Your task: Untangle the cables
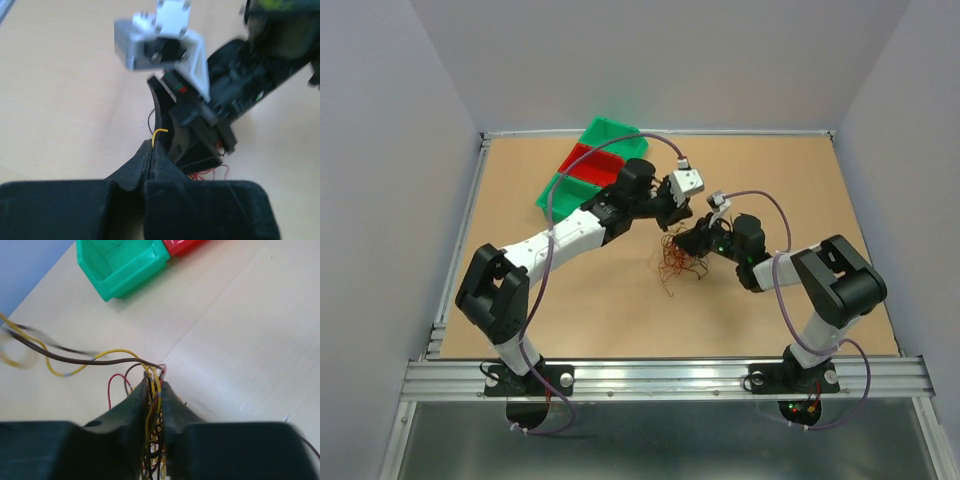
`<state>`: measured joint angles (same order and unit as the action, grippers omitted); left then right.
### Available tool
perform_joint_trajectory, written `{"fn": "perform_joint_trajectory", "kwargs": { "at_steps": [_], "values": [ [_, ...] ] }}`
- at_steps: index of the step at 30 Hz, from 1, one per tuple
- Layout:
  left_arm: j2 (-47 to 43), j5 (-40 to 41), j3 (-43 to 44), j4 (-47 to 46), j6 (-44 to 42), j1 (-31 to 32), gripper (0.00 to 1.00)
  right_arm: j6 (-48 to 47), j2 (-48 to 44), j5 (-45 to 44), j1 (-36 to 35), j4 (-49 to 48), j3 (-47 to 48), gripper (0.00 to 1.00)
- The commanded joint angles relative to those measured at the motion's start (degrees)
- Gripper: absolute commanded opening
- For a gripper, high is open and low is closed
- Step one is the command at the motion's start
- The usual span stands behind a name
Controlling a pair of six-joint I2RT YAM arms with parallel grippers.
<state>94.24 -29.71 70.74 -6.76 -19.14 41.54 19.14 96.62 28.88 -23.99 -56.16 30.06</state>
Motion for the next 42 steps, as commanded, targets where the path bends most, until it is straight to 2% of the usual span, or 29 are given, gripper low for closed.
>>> {"fn": "perform_joint_trajectory", "kwargs": {
  "at_steps": [1, 3, 4, 5, 7, 8, 9, 11, 13, 15, 17, 20, 22, 23, 24, 25, 26, 27, 28, 29, 33, 39, 41, 42],
  "values": [
    [-6.68, 3.49, 17.96, 6.64, 3.31, 0.03, 0.0, 0.11, 2.25, -6.44, -0.71, -2.73, 3.69, 0.11],
    [-9.15, 8.85, 24.94, 9.83, 3.05, -0.23, 0.0, 2.38, 2.43, -11.63, -0.71, -2.64, 2.99, 0.02],
    [-11.42, 17.67, 28.1, 10.8, 4.53, -0.93, 0.0, 3.7, 1.56, -20.1, -0.62, -2.64, 1.33, 0.01],
    [-12.14, 21.94, 34.75, 11.42, 5.76, -1.89, 0.0, 5.37, 0.95, -24.18, -0.27, -2.64, 0.27, 0.01],
    [-12.5, 31.06, 42.42, 16.13, 9.79, -6.09, 0.0, 10.1, -1.24, -31.39, 1.65, -2.64, -2.97, 0.01],
    [-12.67, 32.86, 48.55, 17.65, 10.69, -7.69, 0.0, 11.44, -2.04, -32.56, 2.53, -2.64, -4.12, 0.01],
    [-13.11, 34.01, 50.36, 18.53, 11.48, -9.35, 0.0, 12.76, -2.74, -33.53, 3.59, -2.64, -5.09, 0.0],
    [-16.96, 37.53, 48.29, 16.27, 12.72, -14.18, 0.0, 15.75, -4.07, -35.3, 6.4, -2.64, -7.64, 0.01],
    [-22.48, 39.46, 39.62, 9.1, 12.37, -16.22, 0.0, 16.63, -4.51, -35.04, 7.9, -2.72, -8.53, 0.01],
    [-24.97, 38.42, 35.1, 5.64, 11.58, -16.84, 0.0, 16.2, -4.6, -33.99, 7.99, -2.81, -8.36, 0.01],
    [-25.51, 38.06, 32.54, 5.09, 10.44, -16.93, 0.0, 15.67, -4.42, -31.53, 7.99, -2.73, -7.83, 0.01],
    [-22.96, 45.61, 34.71, 3.87, 10.08, -19.99, 0.0, 15.76, -4.25, -33.7, 8.08, -2.64, -8.09, 0.01],
    [-20.34, 44.14, 39.45, 5.52, 13.58, -31.12, 0.0, 17.59, -3.72, -35.73, 10.26, -2.64, -9.4, 0.0],
    [-19.28, 40.13, 45.57, 6.58, 16.47, -35.43, 0.0, 18.99, -3.37, -35.83, 11.84, -2.64, -9.93, 0.01],
    [-18.22, 37.65, 48.76, 9.37, 22.07, -45.83, 0.0, 23.71, -2.67, -35.04, 13.69, -2.72, -10.37, 0.01],
    [-17.17, 34.75, 51.58, 10.62, 24.65, -45.93, 0.0, 25.06, -2.58, -32.86, 15.62, -2.99, -10.72, 0.01],
    [-15.42, 30.9, 55.43, 11.68, 26.5, -53.24, 0.0, 25.94, -2.58, -33.62, 16.94, -3.08, -11.16, 0.0],
    [-15.14, 28.25, 55.47, 11.95, 28.43, -55.58, 0.0, 27.95, -2.92, -35.37, 17.04, -3.08, -11.78, 0.01],
    [-15.57, 26.48, 54.69, 11.25, 28.71, -56.91, 0.0, 28.67, -3.8, -37.3, 17.13, -3.16, -12.48, 0.05],
    [-16.01, 25.24, 51.29, 10.81, 28.89, -57.88, 0.0, 29.2, -4.42, -39.32, 17.13, -3.08, -13.44, 0.18],
    [-19.53, 20.32, 39.84, 2.48, 30.29, -58.06, 0.0, 27.71, -7.23, -39.34, 17.13, -2.99, -14.5, 0.37],
    [-18.82, 15.49, 40.27, 2.2, 30.82, -58.06, 0.0, 28.5, -13.19, -45.4, 17.04, -2.73, -18.71, 0.35],
    [-20.23, 8.91, 38.07, -0.08, 31.35, -57.8, 0.0, 29.03, -14.96, -46.9, 17.04, -2.37, -19.6, 0.36],
    [-21.1, 5.4, 34.68, -1.66, 32.57, -57.71, 0.0, 27.55, -16.53, -46.03, 17.04, -2.37, -19.69, 0.48]
  ]
}}
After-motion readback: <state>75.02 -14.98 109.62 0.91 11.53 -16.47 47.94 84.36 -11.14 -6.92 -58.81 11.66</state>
